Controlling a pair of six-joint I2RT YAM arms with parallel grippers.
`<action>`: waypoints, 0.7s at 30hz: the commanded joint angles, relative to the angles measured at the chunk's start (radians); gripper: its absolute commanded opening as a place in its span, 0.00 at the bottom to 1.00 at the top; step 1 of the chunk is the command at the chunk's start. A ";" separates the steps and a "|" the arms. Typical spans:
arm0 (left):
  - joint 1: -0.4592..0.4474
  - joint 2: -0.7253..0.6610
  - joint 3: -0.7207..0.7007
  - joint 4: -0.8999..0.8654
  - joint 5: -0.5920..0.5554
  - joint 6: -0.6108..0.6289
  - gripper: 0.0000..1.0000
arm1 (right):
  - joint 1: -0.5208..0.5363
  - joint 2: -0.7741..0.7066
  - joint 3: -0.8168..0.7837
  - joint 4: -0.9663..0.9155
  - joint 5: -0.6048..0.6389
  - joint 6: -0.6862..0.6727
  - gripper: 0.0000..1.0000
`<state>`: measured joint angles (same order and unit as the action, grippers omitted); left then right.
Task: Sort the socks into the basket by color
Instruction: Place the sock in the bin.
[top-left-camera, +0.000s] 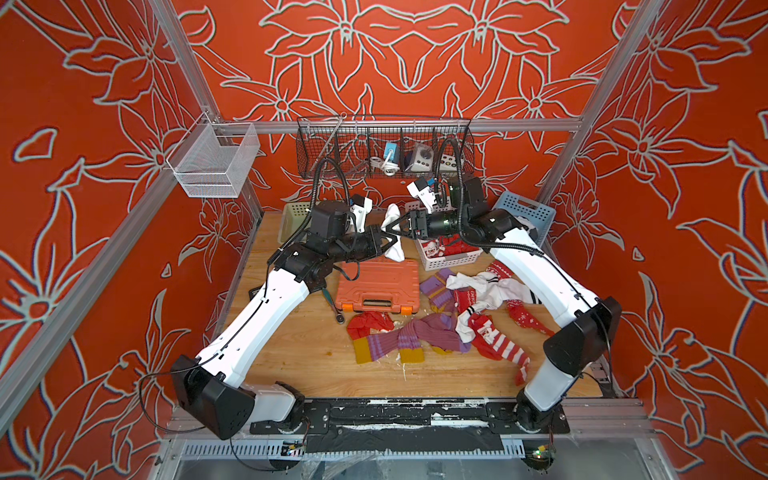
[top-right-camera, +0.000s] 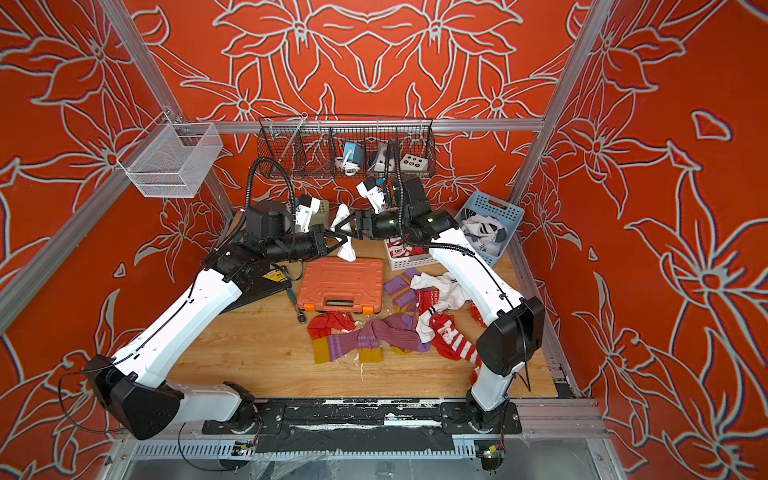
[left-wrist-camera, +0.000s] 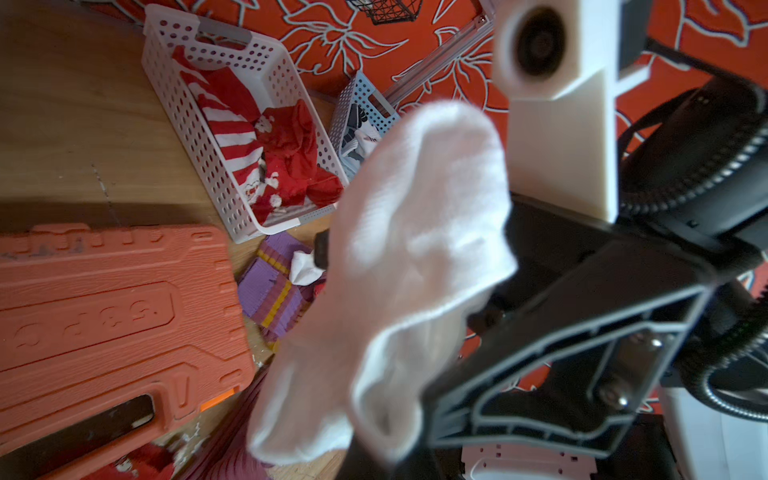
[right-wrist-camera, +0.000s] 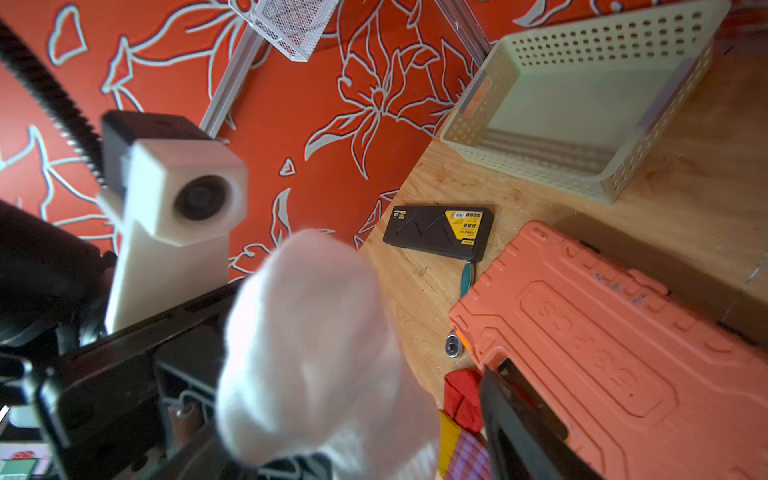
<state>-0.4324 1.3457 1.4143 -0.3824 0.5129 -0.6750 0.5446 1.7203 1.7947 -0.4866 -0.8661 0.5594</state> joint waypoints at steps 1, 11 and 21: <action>-0.014 0.021 0.040 0.063 0.055 0.006 0.00 | 0.007 0.020 0.036 -0.009 -0.011 -0.013 0.57; -0.017 0.060 0.090 0.002 0.029 0.069 0.30 | -0.058 0.025 0.074 -0.061 0.046 -0.035 0.00; 0.053 0.074 0.083 -0.117 -0.020 0.114 0.61 | -0.310 0.078 0.151 -0.241 0.348 -0.146 0.00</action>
<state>-0.4065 1.4094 1.4956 -0.4427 0.5129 -0.5941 0.2901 1.7714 1.9045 -0.6426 -0.6846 0.4858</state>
